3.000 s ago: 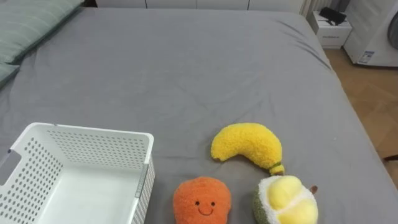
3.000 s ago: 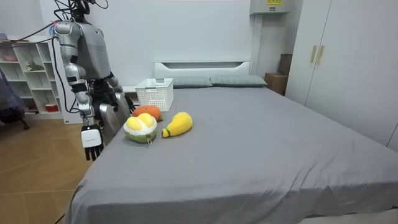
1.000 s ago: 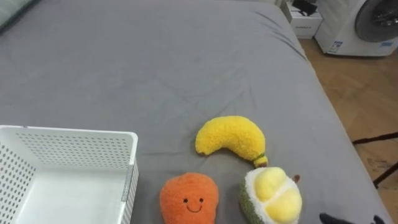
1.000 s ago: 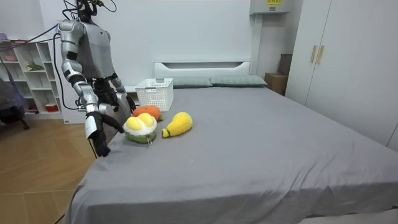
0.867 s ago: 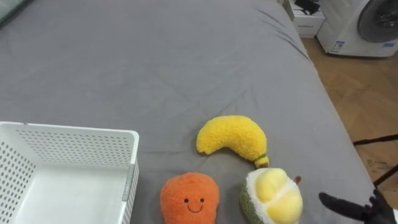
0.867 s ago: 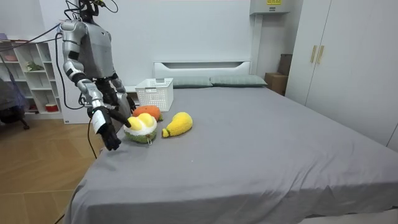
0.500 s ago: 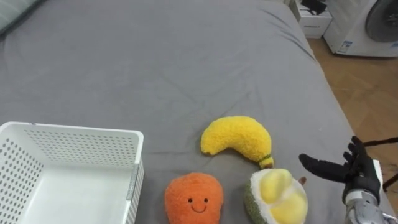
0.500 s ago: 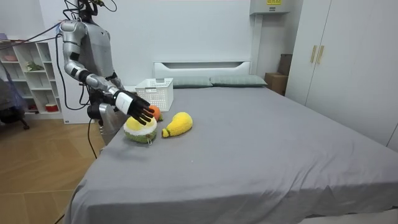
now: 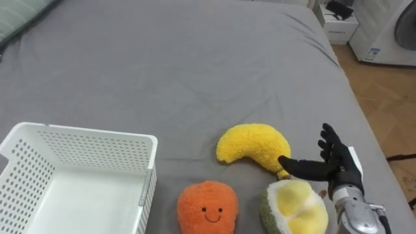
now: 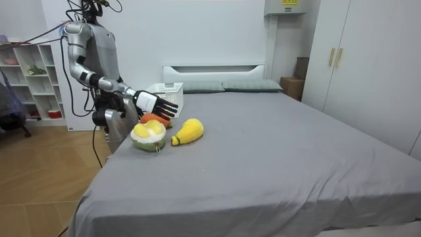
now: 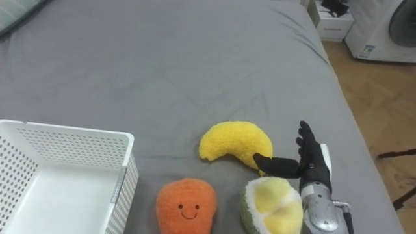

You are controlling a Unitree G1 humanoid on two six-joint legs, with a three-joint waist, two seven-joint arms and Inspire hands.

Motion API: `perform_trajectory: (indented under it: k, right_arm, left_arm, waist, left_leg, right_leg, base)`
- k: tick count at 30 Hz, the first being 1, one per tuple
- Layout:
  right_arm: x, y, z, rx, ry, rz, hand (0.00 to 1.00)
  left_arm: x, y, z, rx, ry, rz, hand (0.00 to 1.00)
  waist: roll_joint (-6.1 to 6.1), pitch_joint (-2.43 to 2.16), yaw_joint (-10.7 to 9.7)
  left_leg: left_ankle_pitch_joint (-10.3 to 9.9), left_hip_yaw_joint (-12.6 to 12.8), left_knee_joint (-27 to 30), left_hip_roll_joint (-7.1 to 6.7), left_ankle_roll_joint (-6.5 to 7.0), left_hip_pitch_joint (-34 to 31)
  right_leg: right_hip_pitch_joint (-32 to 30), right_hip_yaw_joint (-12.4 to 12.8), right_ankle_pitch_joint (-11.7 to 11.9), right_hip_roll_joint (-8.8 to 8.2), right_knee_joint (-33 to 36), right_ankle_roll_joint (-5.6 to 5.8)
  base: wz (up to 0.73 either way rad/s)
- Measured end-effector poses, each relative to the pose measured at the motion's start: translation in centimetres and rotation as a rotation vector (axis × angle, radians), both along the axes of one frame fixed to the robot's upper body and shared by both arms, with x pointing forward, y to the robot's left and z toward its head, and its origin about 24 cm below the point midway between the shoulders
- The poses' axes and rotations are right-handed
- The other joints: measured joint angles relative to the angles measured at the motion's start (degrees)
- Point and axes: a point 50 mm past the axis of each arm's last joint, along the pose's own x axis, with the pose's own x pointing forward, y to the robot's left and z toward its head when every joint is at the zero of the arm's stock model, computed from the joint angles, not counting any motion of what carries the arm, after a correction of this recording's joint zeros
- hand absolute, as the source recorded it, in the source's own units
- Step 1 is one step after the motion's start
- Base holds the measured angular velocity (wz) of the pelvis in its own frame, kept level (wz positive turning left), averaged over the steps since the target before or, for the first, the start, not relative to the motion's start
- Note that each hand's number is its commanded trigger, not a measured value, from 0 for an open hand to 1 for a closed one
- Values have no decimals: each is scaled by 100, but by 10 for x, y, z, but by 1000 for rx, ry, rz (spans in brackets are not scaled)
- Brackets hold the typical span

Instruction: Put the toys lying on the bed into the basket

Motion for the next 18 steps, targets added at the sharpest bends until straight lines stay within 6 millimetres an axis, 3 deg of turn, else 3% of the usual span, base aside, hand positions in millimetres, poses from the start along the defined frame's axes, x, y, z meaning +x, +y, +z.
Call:
perform_trajectory:
  k: [12, 18]
  right_arm:
    - [-22, 9, -40, -200, 247, 226, 0]
    - [-35, 2, -56, -273, 375, 288, 0]
  left_arm:
    - [6, -5, -1, 20, -12, 0, 0]
    - [7, -4, 0, 17, -16, -4, 0]
  waist:
    - [-7, -7, 59]
    - [-62, -45, 57]
  left_leg:
    - [1, -94, -3, -18, 2, -68]
    - [5, -205, 60, -34, 9, -60]
  right_leg:
    - [-7, -100, 5, -19, -23, 1]
    - [95, -223, 5, -43, -100, 3]
  base:
    - [3]
    - [11]
